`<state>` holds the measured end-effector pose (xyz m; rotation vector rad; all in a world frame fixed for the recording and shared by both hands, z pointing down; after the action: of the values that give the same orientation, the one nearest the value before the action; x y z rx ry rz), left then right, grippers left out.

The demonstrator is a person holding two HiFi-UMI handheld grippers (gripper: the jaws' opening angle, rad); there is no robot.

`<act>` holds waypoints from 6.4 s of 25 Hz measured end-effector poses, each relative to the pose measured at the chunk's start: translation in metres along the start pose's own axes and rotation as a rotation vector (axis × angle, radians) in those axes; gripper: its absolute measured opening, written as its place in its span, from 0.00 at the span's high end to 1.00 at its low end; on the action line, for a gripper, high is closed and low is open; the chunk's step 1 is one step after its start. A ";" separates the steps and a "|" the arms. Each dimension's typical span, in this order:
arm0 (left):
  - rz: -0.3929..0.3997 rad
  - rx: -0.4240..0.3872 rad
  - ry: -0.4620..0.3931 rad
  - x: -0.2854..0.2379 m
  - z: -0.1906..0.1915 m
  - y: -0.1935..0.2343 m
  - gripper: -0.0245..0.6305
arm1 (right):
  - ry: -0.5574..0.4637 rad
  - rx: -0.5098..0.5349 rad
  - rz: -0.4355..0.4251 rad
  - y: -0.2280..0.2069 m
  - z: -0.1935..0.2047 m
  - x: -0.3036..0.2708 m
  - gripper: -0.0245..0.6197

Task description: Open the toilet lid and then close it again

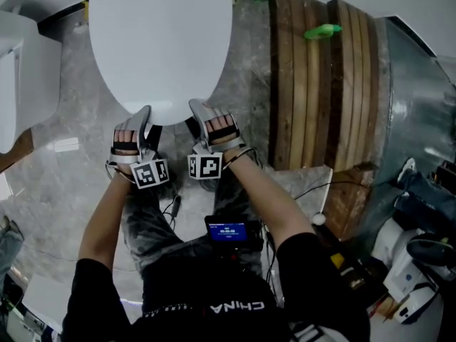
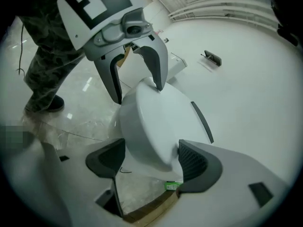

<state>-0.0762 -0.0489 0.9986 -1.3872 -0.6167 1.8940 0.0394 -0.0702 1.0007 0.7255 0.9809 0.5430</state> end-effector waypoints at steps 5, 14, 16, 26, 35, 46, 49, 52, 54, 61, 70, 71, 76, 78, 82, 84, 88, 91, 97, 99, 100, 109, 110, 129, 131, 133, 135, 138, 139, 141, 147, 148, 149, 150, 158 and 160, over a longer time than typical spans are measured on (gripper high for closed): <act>0.026 -0.011 0.025 0.001 -0.004 0.004 0.42 | 0.038 -0.031 -0.056 -0.003 -0.005 -0.001 0.44; 0.052 0.022 0.003 0.036 -0.018 0.036 0.42 | 0.051 -0.008 -0.112 -0.044 -0.024 0.030 0.43; 0.055 0.029 -0.006 0.049 -0.023 0.049 0.42 | 0.044 0.004 -0.129 -0.057 -0.031 0.040 0.43; 0.051 0.046 -0.029 0.125 -0.063 0.148 0.43 | -0.007 0.009 -0.158 -0.162 -0.077 0.106 0.43; -0.002 0.046 -0.051 0.181 -0.096 0.264 0.45 | -0.023 0.038 -0.084 -0.281 -0.119 0.150 0.43; -0.151 0.068 -0.065 0.206 -0.117 0.359 0.68 | -0.051 0.020 0.086 -0.388 -0.150 0.167 0.43; -0.168 0.099 -0.047 0.208 -0.121 0.379 0.73 | -0.044 -0.006 0.124 -0.410 -0.155 0.168 0.43; -0.166 0.147 -0.025 0.205 -0.124 0.407 0.73 | -0.026 -0.037 0.153 -0.430 -0.159 0.165 0.46; -0.164 0.161 -0.011 0.202 -0.127 0.426 0.73 | -0.021 -0.062 0.173 -0.439 -0.162 0.161 0.57; -0.167 0.192 0.050 0.195 -0.138 0.465 0.73 | -0.044 -0.120 0.183 -0.463 -0.165 0.148 0.81; -0.186 0.248 0.103 0.185 -0.143 0.493 0.73 | -0.084 -0.101 0.076 -0.496 -0.164 0.139 0.81; -0.194 0.247 0.113 0.184 -0.144 0.497 0.73 | -0.086 -0.104 0.072 -0.500 -0.164 0.137 0.81; -0.277 0.219 0.105 0.175 -0.144 0.522 0.73 | -0.106 -0.128 0.077 -0.529 -0.168 0.126 0.81; -0.309 0.215 0.075 0.169 -0.142 0.539 0.74 | -0.108 -0.144 0.089 -0.547 -0.170 0.119 0.81; -0.347 0.186 0.012 0.153 -0.130 0.578 0.74 | -0.093 -0.169 0.106 -0.586 -0.179 0.094 0.81; -0.359 0.170 -0.019 0.144 -0.124 0.601 0.77 | -0.082 -0.164 0.126 -0.606 -0.182 0.081 0.81; -0.341 0.154 -0.067 0.122 -0.116 0.649 0.83 | -0.034 -0.173 0.161 -0.645 -0.185 0.051 0.82; -0.301 0.147 -0.088 0.104 -0.109 0.682 0.83 | 0.001 -0.200 0.176 -0.674 -0.188 0.028 0.83; -0.243 0.221 -0.124 0.071 -0.099 0.730 0.84 | 0.058 -0.287 0.179 -0.717 -0.190 -0.012 0.84; -0.225 0.251 -0.141 0.061 -0.096 0.743 0.84 | 0.069 -0.318 0.188 -0.728 -0.190 -0.023 0.84; -0.220 0.259 -0.144 0.057 -0.094 0.750 0.84 | 0.072 -0.330 0.189 -0.734 -0.190 -0.028 0.84; -0.190 0.338 -0.116 0.011 -0.090 0.796 0.84 | 0.058 -0.314 0.166 -0.775 -0.178 -0.075 0.84; -0.189 0.363 -0.117 0.006 -0.089 0.800 0.84 | 0.053 -0.310 0.161 -0.779 -0.176 -0.079 0.84; -0.169 0.467 -0.045 -0.057 -0.070 0.848 0.84 | 0.029 -0.321 0.106 -0.819 -0.164 -0.150 0.84; -0.158 0.445 -0.043 -0.058 -0.071 0.849 0.84 | 0.032 -0.318 0.107 -0.821 -0.164 -0.153 0.84; -0.146 0.389 -0.043 -0.055 -0.072 0.851 0.84 | 0.033 -0.316 0.109 -0.825 -0.163 -0.153 0.85; -0.156 0.336 -0.031 -0.049 -0.071 0.848 0.84 | 0.034 -0.311 0.110 -0.825 -0.165 -0.151 0.85; -0.204 0.310 -0.030 -0.035 -0.066 0.836 0.84 | 0.042 -0.278 0.121 -0.823 -0.168 -0.144 0.85; -0.212 0.306 -0.032 -0.030 -0.063 0.831 0.84 | 0.049 -0.253 0.129 -0.822 -0.169 -0.143 0.85; -0.213 0.308 -0.034 -0.023 -0.058 0.823 0.84 | 0.059 -0.195 0.150 -0.818 -0.171 -0.141 0.85; -0.149 0.328 -0.010 -0.016 -0.057 0.821 0.84 | 0.048 -0.131 0.197 -0.810 -0.177 -0.122 0.85; -0.152 0.326 -0.005 -0.014 -0.058 0.822 0.84 | 0.045 -0.148 0.201 -0.809 -0.177 -0.116 0.85; -0.165 0.323 -0.004 -0.010 -0.059 0.822 0.84 | 0.043 -0.161 0.203 -0.807 -0.177 -0.109 0.85; -0.179 0.321 -0.004 -0.006 -0.059 0.821 0.84 | 0.041 -0.168 0.204 -0.805 -0.177 -0.101 0.85; -0.181 0.371 -0.054 0.043 -0.050 0.784 0.91 | 0.067 -0.260 0.204 -0.754 -0.163 -0.049 0.92; -0.121 0.371 -0.073 0.047 -0.048 0.764 0.95 | 0.078 -0.327 0.198 -0.739 -0.161 -0.040 0.94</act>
<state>-0.2346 -0.5054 0.4026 -1.0253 -0.3510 1.8547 -0.0546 -0.5277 0.4051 0.5125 0.8691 0.8872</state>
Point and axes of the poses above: the fingertips, and each gripper's own axes: x backward along the fingers, y to its left, z out of its underside, the point moved 7 cm from there along x, backward along the fingers, and after that the axes turned 1 degree about -y, right-handed, at the moved point
